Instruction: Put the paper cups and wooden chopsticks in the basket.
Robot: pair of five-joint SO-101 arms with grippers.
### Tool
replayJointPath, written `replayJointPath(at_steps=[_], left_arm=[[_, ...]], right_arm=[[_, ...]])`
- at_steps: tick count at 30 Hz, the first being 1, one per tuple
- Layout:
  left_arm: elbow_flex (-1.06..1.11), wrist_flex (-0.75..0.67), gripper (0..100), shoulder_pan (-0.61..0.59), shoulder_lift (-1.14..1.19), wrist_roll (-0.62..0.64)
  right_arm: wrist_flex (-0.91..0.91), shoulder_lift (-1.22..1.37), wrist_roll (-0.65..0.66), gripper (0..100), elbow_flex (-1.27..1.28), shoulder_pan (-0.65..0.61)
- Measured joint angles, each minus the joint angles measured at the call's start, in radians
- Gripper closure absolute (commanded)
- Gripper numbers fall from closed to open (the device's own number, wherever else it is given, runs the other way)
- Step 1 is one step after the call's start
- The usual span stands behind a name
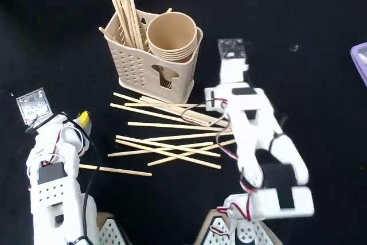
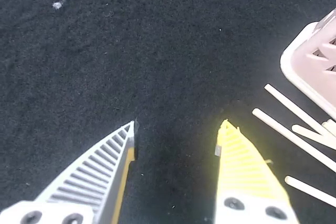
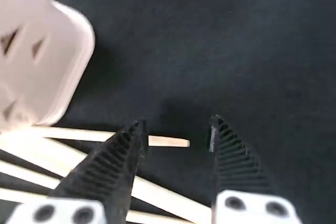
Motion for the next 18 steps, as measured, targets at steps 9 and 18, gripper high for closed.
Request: replayJointPath(at_steps=[9,18], left_arm=[[0.0,0.0,75,0.0,0.0,0.0],[0.0,0.0,75,0.0,0.0,0.0]], right_arm=[[0.239,0.169,0.115,81.1,-0.203,0.008],[0.359,0.078,0.348,81.1,-0.135,0.04]])
